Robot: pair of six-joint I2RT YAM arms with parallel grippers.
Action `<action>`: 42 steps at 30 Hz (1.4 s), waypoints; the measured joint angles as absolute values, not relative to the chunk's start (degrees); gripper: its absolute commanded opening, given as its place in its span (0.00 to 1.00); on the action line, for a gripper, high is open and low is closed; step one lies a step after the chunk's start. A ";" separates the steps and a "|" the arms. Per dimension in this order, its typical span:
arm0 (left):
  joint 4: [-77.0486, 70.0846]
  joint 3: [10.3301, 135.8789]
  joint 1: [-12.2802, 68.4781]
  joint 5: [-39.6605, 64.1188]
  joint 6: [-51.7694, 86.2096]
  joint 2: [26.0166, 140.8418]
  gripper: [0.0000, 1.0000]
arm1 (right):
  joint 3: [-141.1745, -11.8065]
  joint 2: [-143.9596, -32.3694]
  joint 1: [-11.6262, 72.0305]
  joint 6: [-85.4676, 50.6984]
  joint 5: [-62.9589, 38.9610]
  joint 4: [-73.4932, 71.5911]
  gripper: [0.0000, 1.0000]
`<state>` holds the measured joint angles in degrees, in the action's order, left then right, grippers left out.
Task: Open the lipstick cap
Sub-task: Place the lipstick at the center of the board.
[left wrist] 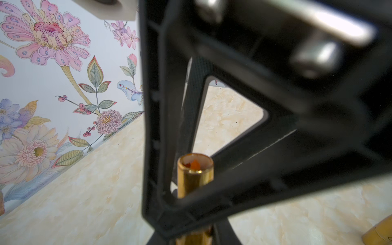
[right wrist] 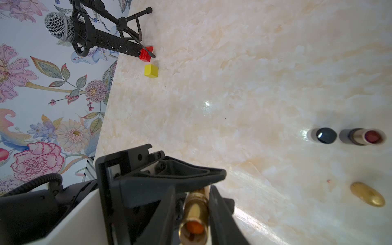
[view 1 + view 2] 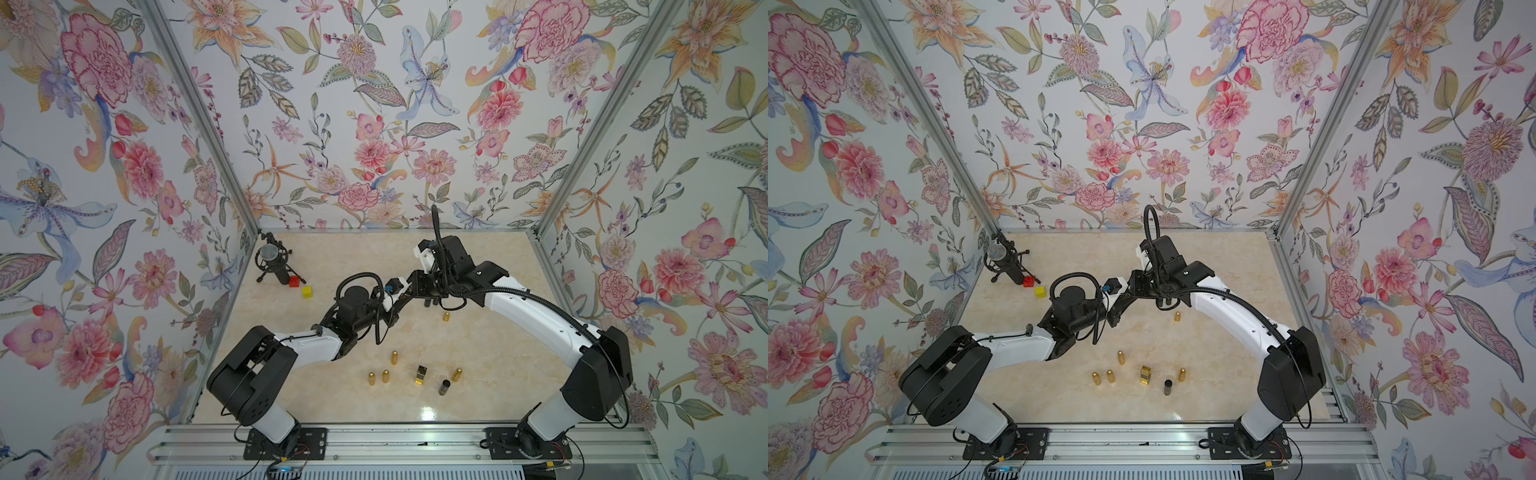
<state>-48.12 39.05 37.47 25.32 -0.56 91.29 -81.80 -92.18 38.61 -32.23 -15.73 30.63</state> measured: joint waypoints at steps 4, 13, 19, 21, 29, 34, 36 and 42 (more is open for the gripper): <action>-47.90 39.05 37.52 25.23 -1.10 91.29 0.00 | -81.69 -92.27 38.59 -32.10 -15.05 30.68 0.16; -47.57 39.05 37.52 25.06 -1.26 91.18 0.53 | -81.60 -92.27 38.59 -32.16 -14.04 30.70 0.15; -46.35 38.68 37.52 24.14 -1.26 90.04 0.97 | -81.60 -92.25 38.50 -31.51 -10.00 30.68 0.15; -46.17 37.87 37.52 23.42 -1.32 88.84 0.99 | -81.60 -92.25 38.50 -30.76 -7.88 30.68 0.15; -46.11 31.83 36.93 19.97 0.25 84.31 0.99 | -83.50 -97.80 39.44 -26.13 0.47 30.61 0.14; -46.04 29.30 35.55 17.98 1.69 82.13 0.99 | -85.60 -105.36 40.62 -23.59 2.85 30.68 0.14; -46.06 29.02 35.05 17.45 2.15 81.60 0.99 | -86.26 -107.72 40.82 -22.74 3.57 30.72 0.14; -45.89 28.01 34.00 16.80 2.68 81.08 0.99 | -87.88 -112.03 40.84 -21.21 5.21 30.79 0.14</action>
